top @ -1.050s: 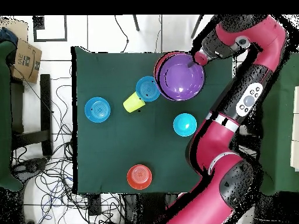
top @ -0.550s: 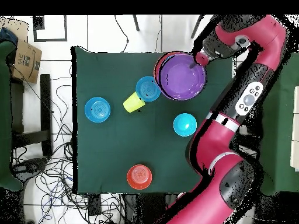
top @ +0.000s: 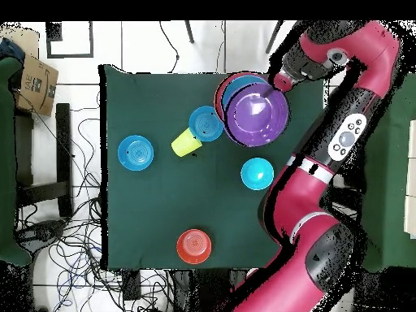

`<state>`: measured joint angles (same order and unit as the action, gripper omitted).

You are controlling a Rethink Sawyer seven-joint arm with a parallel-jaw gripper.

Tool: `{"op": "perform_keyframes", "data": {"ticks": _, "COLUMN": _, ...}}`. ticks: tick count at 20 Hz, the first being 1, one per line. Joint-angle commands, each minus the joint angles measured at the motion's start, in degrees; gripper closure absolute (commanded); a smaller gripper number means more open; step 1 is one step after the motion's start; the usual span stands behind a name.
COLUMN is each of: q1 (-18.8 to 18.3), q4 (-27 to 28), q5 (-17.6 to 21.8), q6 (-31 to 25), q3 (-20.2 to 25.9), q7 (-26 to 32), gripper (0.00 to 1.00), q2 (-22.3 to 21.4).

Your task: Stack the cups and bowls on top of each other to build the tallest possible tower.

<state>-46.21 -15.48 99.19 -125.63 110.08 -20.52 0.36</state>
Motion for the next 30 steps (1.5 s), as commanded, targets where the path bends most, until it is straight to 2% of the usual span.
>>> {"op": "perform_keyframes", "data": {"ticks": 1, "q1": 1.6, "q4": 3.2, "q5": 4.4, "q6": 2.1, "q3": -3.0, "q7": 14.1, "gripper": 0.00, "q2": -2.5}}
{"op": "perform_keyframes", "data": {"ticks": 15, "q1": 2.4, "q4": 4.0, "q5": 6.2, "q6": 0.7, "q3": -1.6, "q7": 13.1, "gripper": 0.00, "q2": -3.0}}
{"op": "perform_keyframes", "data": {"ticks": 30, "q1": 2.6, "q4": 3.6, "q5": 5.4, "q6": 1.3, "q3": -2.1, "q7": 11.7, "gripper": 0.00, "q2": -2.8}}
